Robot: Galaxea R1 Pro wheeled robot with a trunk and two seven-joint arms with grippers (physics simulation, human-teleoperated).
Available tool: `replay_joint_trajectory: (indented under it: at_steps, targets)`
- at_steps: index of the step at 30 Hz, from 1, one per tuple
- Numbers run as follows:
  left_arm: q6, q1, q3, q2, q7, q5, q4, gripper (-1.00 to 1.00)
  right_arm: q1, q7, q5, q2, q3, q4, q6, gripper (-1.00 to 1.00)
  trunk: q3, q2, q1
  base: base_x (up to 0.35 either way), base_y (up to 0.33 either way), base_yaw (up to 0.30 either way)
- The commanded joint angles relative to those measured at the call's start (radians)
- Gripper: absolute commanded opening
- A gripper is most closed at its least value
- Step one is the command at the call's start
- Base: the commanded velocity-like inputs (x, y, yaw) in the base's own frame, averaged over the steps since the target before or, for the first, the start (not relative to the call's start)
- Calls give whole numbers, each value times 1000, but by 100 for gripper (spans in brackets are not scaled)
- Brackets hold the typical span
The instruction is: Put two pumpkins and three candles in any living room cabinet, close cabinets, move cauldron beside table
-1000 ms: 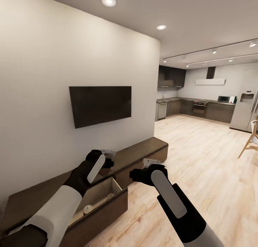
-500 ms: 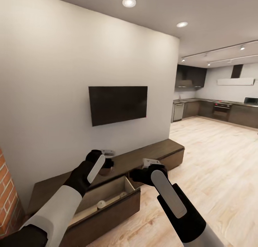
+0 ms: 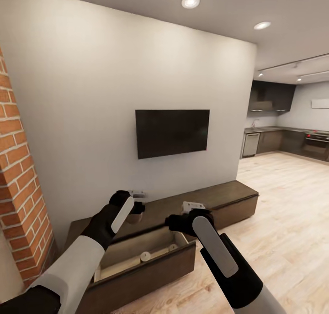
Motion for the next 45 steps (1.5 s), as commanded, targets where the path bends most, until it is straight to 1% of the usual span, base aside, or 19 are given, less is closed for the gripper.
replay_joint_trajectory:
  at_steps: [1,6,14,25,36,38,39,42,45]
  targets:
    - [2,-1,-2,0,11,7,0,-100,-1,-10,-9,0,0,-1,6,100,-1,-1,0,27,0,287]
    - [2,-1,-2,0,12,7,0,-100,-1,-10,-9,0,0,-1,6,100,-1,-1,0,61,-13,287]
    - [2,-1,-2,0,12,7,0,-100,-1,-10,-9,0,0,-1,6,100,-1,-1,0,83,-162,287]
    - [2,-1,-2,0,12,7,0,-100,-1,-11,-9,0,0,-1,6,100,-1,-1,0,16,-70,287]
    - [1,-1,-2,0,15,7,0,-100,-1,-10,-9,0,1,-1,6,100,-1,-1,0,54,-221,287]
    - [1,-2,-2,0,15,5,0,-100,-1,-11,-9,0,8,-1,6,100,-1,-1,0,15,-269,287]
    - [1,-1,-2,0,16,5,0,-100,-1,-11,-9,0,21,-1,6,100,-1,-1,0,8,-273,287]
    - [1,-1,-2,0,14,6,0,-100,-1,-11,-9,0,40,-1,5,100,-1,-1,0,30,-260,192]
    - [1,-2,-2,0,11,7,0,-100,-1,-13,-9,0,47,-1,5,100,-1,-1,0,96,-148,63]
